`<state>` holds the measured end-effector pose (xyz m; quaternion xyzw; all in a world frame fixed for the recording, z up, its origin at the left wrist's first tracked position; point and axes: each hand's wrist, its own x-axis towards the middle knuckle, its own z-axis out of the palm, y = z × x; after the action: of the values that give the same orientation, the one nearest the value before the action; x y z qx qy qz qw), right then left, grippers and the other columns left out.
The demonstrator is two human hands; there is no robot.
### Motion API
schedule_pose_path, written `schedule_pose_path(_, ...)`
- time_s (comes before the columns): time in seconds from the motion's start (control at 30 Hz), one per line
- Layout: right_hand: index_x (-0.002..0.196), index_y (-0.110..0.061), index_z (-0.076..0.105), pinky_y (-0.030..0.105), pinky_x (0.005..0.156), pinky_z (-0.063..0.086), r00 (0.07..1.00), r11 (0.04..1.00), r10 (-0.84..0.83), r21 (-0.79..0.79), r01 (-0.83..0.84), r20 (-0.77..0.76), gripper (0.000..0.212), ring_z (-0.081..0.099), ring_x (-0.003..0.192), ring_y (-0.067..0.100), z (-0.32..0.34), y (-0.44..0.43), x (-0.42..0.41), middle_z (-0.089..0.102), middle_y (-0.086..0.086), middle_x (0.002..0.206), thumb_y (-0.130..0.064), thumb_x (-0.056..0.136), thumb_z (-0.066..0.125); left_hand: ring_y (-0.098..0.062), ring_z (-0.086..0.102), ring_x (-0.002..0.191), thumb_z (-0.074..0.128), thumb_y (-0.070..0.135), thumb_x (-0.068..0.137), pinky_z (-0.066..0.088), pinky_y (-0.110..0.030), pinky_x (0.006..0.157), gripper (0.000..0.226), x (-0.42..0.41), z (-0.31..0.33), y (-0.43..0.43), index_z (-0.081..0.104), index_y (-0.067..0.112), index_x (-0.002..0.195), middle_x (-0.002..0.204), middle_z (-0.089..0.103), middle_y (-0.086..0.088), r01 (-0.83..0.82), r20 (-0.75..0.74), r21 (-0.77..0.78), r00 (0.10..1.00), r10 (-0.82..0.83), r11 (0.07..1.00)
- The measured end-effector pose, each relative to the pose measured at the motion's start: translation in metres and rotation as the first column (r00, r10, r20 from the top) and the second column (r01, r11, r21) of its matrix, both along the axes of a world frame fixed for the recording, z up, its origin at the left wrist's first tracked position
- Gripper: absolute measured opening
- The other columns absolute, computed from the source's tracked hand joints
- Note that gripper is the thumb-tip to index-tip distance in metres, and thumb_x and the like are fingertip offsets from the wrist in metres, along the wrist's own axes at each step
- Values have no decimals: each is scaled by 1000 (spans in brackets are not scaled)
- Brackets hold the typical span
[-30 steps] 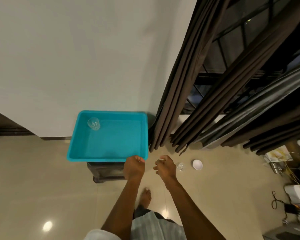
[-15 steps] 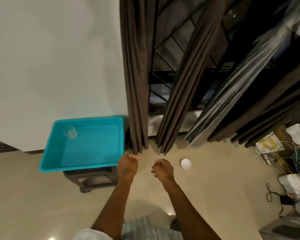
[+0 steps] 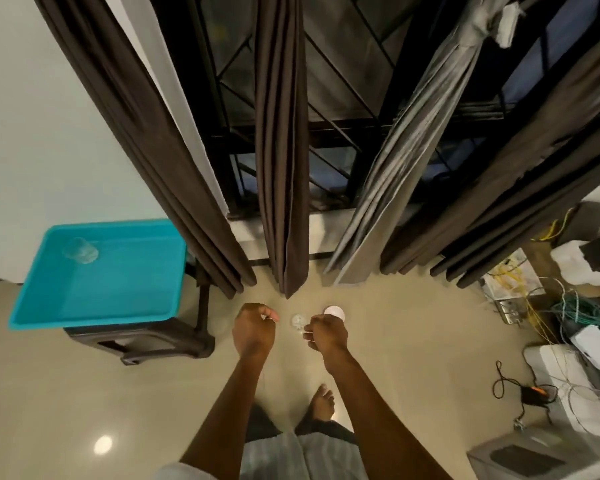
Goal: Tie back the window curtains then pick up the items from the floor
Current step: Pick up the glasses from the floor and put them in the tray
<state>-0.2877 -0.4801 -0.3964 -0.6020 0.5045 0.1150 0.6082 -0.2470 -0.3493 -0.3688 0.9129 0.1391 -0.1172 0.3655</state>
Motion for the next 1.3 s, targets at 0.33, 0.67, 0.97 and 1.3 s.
schedule_pose_path(0.33, 92, -17, 67, 33, 70, 59, 989, 988, 143, -58, -142, 24, 16, 71, 71, 20, 8, -15, 17, 73, 5, 91, -9, 96, 54, -19, 68, 90, 65, 4, 88, 53, -28, 82, 21, 8, -22, -12, 71, 23, 80, 98, 74, 0, -141, -137, -73, 982, 130, 987)
schedule_pose_path(0.67, 92, -26, 65, 42, 90, 60, 881, 848, 456, -237, -474, -128, 11, 74, 93, 22, -57, -39, 45, 70, -5, 90, -19, 98, 58, -10, 65, 80, 65, 2, 87, 48, -15, 67, 31, 38, -87, -36, 65, 28, 71, 87, 68, 9, 17, -216, -82, 976, -35, 996)
schedule_pose_path(0.97, 131, -21, 60, 39, 97, 58, 828, 818, 537, -138, -558, -163, 32, 72, 107, 20, -164, -59, 54, 70, 2, 128, -25, 99, 59, -3, 53, 81, 60, 2, 90, 31, -4, 59, 33, 59, -181, -39, 65, 29, 70, 97, 61, 13, 120, -271, 7, 956, -114, 993)
schedule_pose_path(1.3, 142, -18, 49, 36, 104, 51, 782, 795, 585, -39, -605, -216, 44, 62, 124, 23, -300, -79, 79, 62, 5, 140, -23, 100, 58, -12, 64, 89, 70, 26, 91, 45, -22, 76, 10, 74, -335, -59, 64, 25, 98, 102, 66, 11, 140, -443, -62, 883, -153, 988)
